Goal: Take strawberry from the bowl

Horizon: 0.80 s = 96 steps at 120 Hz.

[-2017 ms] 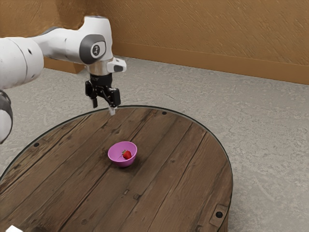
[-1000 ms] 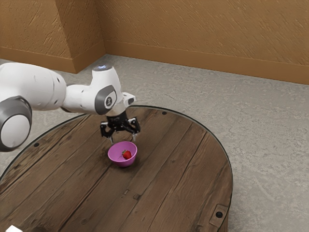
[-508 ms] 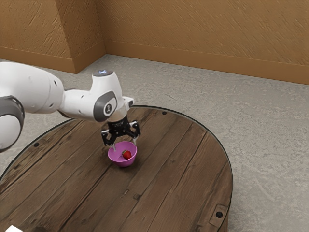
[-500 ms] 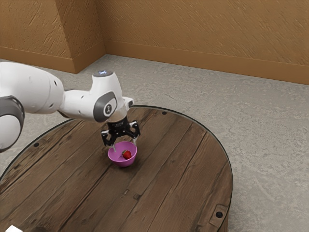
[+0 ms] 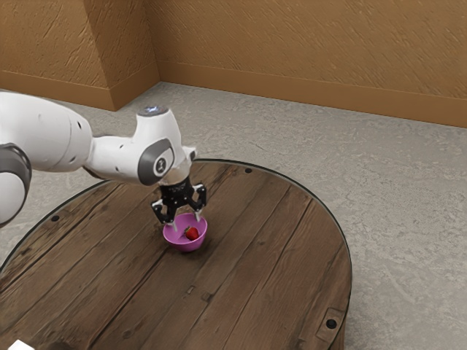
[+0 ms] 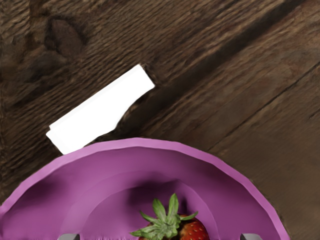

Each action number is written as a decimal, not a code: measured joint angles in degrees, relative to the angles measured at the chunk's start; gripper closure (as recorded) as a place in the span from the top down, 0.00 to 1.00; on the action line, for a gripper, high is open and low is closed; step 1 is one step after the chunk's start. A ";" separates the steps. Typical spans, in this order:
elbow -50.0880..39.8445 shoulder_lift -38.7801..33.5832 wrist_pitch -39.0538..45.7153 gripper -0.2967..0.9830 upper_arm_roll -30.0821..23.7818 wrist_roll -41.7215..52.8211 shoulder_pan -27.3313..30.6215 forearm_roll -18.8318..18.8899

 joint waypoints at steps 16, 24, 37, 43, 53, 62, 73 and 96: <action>-0.74 0.45 0.21 0.52 0.06 -1.26 0.00 0.00; -0.76 0.93 0.54 0.51 0.02 -1.78 0.00 0.01; -0.72 1.43 1.12 0.50 -0.01 -2.52 0.00 0.03; -0.72 1.61 1.45 0.50 -0.02 -2.82 0.00 0.03; -0.72 2.04 2.07 0.49 -0.02 -3.27 0.00 0.00; -0.68 2.49 2.56 0.49 -0.02 -3.62 0.00 -0.06; -0.64 2.93 2.99 0.48 -0.02 -3.91 -0.02 -0.19; -0.63 2.97 3.70 0.41 -0.03 -4.13 -0.04 -0.73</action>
